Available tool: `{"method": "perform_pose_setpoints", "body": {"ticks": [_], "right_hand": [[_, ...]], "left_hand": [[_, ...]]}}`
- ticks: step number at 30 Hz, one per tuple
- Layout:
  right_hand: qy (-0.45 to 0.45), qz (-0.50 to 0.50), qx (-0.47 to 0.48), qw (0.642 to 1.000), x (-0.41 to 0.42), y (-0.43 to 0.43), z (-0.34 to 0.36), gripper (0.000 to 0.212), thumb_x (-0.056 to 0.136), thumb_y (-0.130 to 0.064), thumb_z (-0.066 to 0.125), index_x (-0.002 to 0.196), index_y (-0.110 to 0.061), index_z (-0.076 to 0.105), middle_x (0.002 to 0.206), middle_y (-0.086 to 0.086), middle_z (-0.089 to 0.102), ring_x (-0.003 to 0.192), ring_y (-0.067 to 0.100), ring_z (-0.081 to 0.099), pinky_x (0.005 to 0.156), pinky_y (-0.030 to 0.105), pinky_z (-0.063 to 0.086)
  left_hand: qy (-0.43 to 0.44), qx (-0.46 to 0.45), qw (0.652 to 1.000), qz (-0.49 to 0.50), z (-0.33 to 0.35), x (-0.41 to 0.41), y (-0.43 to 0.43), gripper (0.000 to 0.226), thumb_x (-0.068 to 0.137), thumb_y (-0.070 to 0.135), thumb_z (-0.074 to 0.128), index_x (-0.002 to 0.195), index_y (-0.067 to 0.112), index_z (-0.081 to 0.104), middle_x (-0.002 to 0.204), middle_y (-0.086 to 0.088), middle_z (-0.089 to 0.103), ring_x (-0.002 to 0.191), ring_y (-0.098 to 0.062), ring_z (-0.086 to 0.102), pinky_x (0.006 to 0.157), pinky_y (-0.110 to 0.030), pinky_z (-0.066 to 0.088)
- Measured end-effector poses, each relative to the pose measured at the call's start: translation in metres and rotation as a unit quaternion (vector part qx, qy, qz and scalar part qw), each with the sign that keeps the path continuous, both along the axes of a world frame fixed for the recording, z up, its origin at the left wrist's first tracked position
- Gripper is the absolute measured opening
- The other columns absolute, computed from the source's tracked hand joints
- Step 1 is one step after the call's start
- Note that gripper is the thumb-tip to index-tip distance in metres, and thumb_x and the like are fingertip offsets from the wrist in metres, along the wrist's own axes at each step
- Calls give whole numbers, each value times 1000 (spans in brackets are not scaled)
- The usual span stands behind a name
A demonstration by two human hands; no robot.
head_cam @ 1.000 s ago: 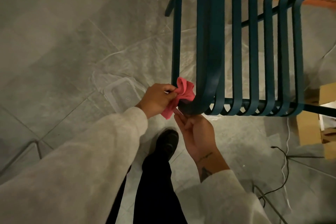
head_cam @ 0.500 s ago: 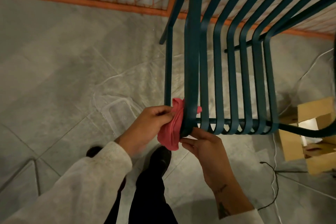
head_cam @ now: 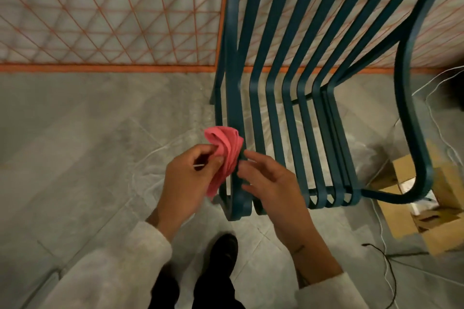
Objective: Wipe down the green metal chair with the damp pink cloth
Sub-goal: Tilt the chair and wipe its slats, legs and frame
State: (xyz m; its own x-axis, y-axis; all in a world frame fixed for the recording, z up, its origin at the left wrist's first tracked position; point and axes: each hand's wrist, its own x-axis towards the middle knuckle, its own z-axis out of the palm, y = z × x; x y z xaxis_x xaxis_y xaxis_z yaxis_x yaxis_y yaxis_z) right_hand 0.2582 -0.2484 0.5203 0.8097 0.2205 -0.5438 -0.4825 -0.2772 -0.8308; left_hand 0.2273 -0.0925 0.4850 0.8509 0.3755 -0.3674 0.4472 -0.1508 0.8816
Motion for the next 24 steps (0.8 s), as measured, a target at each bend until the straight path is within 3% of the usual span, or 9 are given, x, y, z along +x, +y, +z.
{"method": "perform_pose_setpoints", "body": {"ticks": [3,6,10,13,15,17,19,21,24], "right_hand": [[2,-5,43,999,1,9,4,28,87,-32,68,115,-28,65,102,-8,74,98,10,69,83,26,56],[-9,-53,-29,998,3,6,-12,18,91,-20,66,108,-26,65,88,-9,75,82,8,72,69,21,57],[14,-43,-140,989,4,-8,-36,15,94,-23,59,97,-37,58,90,-6,72,79,11,70,74,33,60],[-3,-54,-140,989,2,-11,-44,15,94,-22,59,101,-29,47,78,6,69,61,13,63,54,28,56],[-45,-28,-157,986,-2,-9,-48,11,97,-23,55,99,-25,45,79,6,66,55,6,57,48,18,47],[-110,21,-216,970,-6,-4,-49,4,99,-23,51,103,-25,50,97,-2,61,67,0,57,55,15,48],[-205,60,-271,939,-13,0,-49,20,97,-24,53,118,-24,54,118,-7,50,90,-5,53,76,17,53],[-274,79,-297,912,-20,6,-46,36,93,-24,61,128,-21,54,129,-4,47,108,1,50,91,24,50],[-308,115,-328,886,-27,10,-43,47,91,-28,64,136,-23,49,139,1,45,123,16,47,97,34,49]], "left_hand": [[-23,42,998,-38,14,-2,-19,21,87,27,69,108,25,69,101,14,65,90,-1,63,80,-13,52],[1,69,995,-66,9,-8,-34,28,86,27,70,114,23,66,114,12,55,95,-3,60,86,-16,52],[45,81,990,-110,-1,-19,-39,39,89,34,65,127,32,57,129,12,46,114,-7,51,100,-25,47],[55,33,993,-97,-7,-23,-34,39,88,31,67,125,36,56,118,16,59,104,-3,60,89,-16,50],[73,-6,995,-74,-10,-22,-28,42,86,26,71,122,39,54,104,15,65,91,0,64,76,-9,53],[89,-22,994,-61,-11,-21,-24,48,85,23,73,123,40,49,94,15,65,82,2,63,61,-3,47],[90,-35,994,-51,-11,-21,-21,43,85,21,73,119,36,52,88,15,64,76,5,62,57,0,43],[86,-40,994,-52,-13,-21,-19,30,84,22,73,109,31,61,84,15,67,73,9,64,58,-1,43],[98,-59,992,-58,-18,-21,-16,17,82,26,75,95,32,65,81,15,70,74,11,64,62,-5,47]]}}
